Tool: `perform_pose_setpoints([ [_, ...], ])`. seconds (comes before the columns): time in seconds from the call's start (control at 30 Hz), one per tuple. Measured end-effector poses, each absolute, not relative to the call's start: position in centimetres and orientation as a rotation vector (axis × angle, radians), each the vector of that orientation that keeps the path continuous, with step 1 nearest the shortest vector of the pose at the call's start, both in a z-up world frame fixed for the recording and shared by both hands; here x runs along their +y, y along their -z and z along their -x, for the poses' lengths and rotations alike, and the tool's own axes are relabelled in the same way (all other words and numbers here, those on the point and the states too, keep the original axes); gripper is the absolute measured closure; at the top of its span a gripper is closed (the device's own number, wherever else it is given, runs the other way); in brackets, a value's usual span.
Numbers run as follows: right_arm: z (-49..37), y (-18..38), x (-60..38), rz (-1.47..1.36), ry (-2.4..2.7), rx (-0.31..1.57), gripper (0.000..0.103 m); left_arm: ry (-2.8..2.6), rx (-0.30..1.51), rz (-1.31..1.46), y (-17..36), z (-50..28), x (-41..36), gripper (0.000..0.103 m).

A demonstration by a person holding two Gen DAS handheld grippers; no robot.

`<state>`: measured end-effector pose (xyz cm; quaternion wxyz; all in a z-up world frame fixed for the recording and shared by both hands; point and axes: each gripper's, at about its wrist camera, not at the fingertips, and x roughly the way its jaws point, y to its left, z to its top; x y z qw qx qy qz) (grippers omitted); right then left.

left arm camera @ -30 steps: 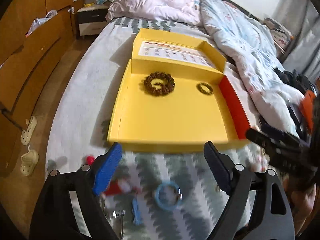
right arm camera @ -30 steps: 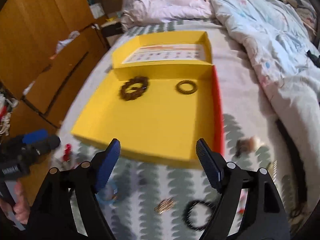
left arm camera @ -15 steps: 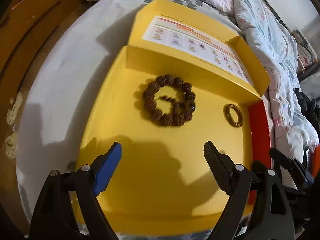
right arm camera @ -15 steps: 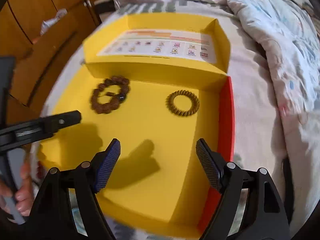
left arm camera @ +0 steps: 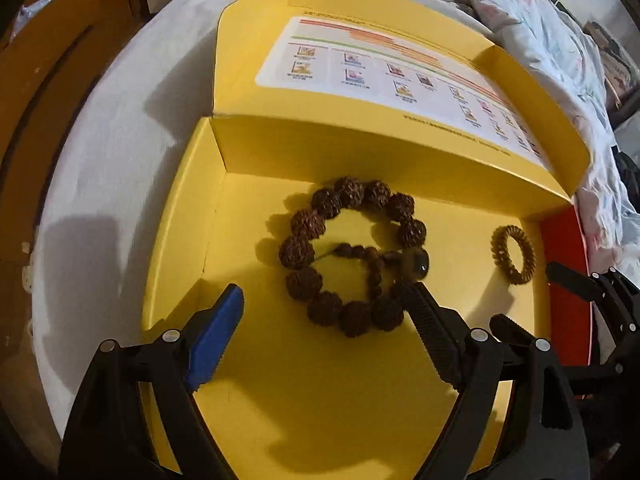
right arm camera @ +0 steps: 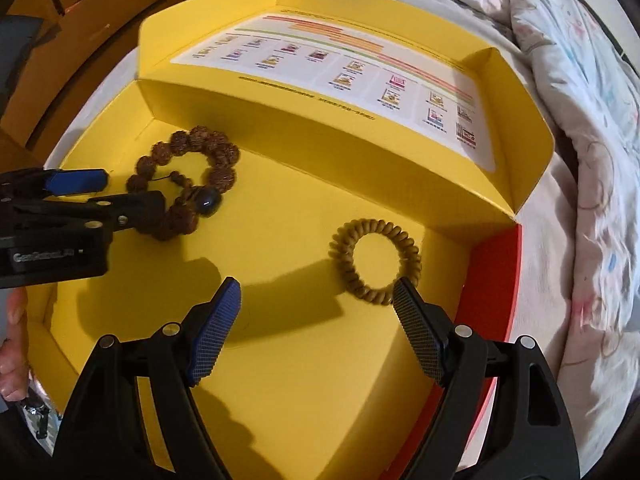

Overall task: Organize jewelry
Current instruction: 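Grasp the brown rudraksha bracelet with the left tool while the right moves to the coil hair tie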

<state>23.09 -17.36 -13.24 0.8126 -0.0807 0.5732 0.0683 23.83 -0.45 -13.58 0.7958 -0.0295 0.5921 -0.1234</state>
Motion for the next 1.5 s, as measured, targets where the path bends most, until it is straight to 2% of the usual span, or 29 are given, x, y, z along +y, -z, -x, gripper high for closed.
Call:
perform_pose_setpoints([
  [0.7,-24.4,14.3,-18.2,-0.001,-0.148,1.238,0.025,0.249,1.233,-0.024,13.9,-24.5,-2.0,0.022],
  [0.87,-24.9,15.1,-17.8,0.026,-0.119,1.249,0.033,0.209,1.225,-0.073,14.1,-24.6,-1.9,0.036],
  [1.0,-25.0,15.2,-17.7,0.031,-0.108,1.247,0.036,0.197,1.220,-0.098,14.3,-24.8,-2.1,0.038],
  [1.1,-24.9,15.2,-17.6,0.053,-0.097,1.244,0.042,0.178,1.215,-0.129,14.5,-24.8,-2.2,0.043],
  [1.23,-24.8,15.3,-17.2,0.057,-0.078,1.250,0.044,0.156,1.206,-0.174,14.8,-24.9,-2.5,0.051],
  [1.33,-24.8,15.3,-16.7,0.053,-0.062,1.262,0.048,0.190,1.218,-0.158,14.9,-24.8,-2.8,0.069],
  [1.5,-24.6,14.9,-16.5,0.047,-0.070,1.277,0.059,0.195,1.212,-0.172,14.7,-24.5,-3.1,0.075],
])
